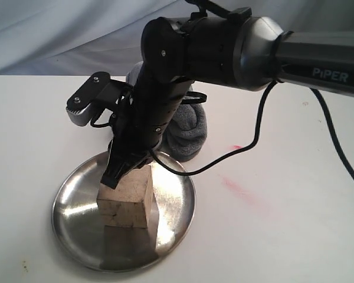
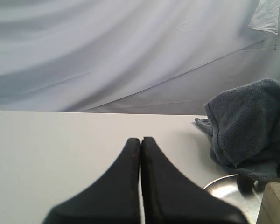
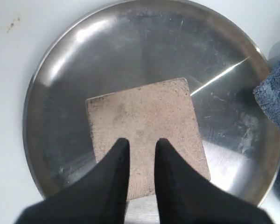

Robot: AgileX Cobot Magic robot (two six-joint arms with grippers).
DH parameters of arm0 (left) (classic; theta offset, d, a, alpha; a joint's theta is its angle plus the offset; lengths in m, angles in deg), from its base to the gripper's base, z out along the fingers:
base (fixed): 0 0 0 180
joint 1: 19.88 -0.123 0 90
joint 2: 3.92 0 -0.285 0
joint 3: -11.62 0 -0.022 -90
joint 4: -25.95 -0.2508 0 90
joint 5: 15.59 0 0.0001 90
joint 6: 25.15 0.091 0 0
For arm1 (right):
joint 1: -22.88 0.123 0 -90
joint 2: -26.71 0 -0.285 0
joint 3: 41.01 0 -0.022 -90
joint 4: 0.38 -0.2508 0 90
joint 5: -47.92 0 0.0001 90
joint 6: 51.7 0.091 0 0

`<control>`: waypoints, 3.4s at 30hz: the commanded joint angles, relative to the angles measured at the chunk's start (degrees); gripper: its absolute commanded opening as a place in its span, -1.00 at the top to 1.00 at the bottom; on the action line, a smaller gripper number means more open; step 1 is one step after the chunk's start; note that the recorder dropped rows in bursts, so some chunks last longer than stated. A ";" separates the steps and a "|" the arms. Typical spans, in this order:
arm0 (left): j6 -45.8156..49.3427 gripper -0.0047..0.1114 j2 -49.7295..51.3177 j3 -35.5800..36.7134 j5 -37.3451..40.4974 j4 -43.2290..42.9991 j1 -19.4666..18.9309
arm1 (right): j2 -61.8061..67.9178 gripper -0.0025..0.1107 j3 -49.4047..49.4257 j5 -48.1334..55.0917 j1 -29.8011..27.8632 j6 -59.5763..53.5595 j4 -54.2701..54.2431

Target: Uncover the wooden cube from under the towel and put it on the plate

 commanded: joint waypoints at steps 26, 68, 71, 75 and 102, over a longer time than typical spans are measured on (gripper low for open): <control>-0.10 0.89 -0.09 0.25 -0.09 -0.04 0.05 | -4.83 0.96 -0.12 -17.47 -4.28 34.60 20.89; -0.10 0.89 -0.09 0.25 -0.09 -0.04 0.05 | -31.60 0.96 39.30 -54.52 -41.01 41.47 19.98; -0.10 0.89 -0.09 0.25 -0.09 -0.04 0.05 | -32.15 0.96 40.00 -56.00 -41.01 41.47 22.91; -0.10 0.89 -0.09 0.25 -0.09 -0.04 0.05 | -34.32 0.96 40.00 -56.36 -41.01 39.88 25.63; -0.10 0.89 -0.09 0.25 -0.09 -0.04 0.05 | -61.17 0.96 55.23 -64.50 -41.01 35.21 23.08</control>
